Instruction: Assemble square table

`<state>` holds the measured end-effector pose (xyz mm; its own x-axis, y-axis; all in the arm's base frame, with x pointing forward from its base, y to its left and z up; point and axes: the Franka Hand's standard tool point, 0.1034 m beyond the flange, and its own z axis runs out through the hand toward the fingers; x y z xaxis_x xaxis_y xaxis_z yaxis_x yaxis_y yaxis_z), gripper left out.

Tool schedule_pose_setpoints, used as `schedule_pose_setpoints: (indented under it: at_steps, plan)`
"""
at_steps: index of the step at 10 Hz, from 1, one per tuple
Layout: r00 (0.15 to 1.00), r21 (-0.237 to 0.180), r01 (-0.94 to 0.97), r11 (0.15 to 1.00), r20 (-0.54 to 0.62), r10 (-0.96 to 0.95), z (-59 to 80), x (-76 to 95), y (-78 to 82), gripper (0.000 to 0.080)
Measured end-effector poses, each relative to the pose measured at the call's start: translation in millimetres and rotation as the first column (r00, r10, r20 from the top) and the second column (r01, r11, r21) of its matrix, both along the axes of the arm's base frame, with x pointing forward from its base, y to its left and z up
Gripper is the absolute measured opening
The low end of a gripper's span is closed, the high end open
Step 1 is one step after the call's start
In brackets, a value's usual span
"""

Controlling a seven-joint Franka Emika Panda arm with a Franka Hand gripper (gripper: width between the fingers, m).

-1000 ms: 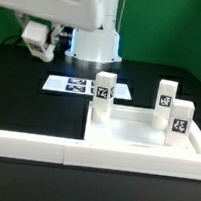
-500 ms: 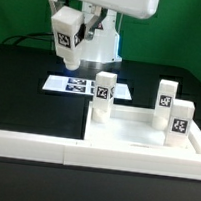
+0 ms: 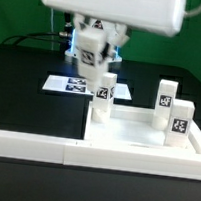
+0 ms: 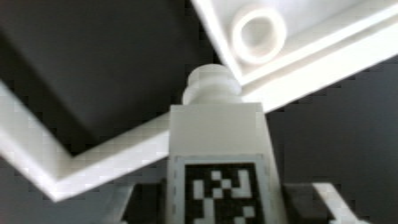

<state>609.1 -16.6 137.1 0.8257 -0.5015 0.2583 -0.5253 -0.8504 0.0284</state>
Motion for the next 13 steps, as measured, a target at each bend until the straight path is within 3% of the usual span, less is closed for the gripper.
schedule_pose_setpoints:
  at_steps: [3,4,5,7,8,11,13]
  plan:
    - [0.992,-0.004,0.098,0.995,0.085,-0.098,-21.3,12.8,17.8,0.0288]
    - [0.979,-0.030,0.178,0.984,0.110,-0.174,-34.4,18.1,28.7,0.0288]
    - [0.986,-0.048,0.131,0.990,0.106,-0.125,-31.4,19.2,26.2,0.0288]
    - [0.980,-0.037,0.169,0.985,0.113,-0.163,-35.0,18.2,28.9,0.0288]
    - [0.971,-0.065,0.212,0.975,0.129,-0.203,-51.5,10.2,52.1,0.0288]
    - [0.972,-0.128,0.205,0.970,0.143,-0.187,-51.3,2.1,52.6,0.0288]
    - [0.973,-0.124,0.193,0.973,0.149,-0.174,-41.2,6.4,44.2,0.0288]
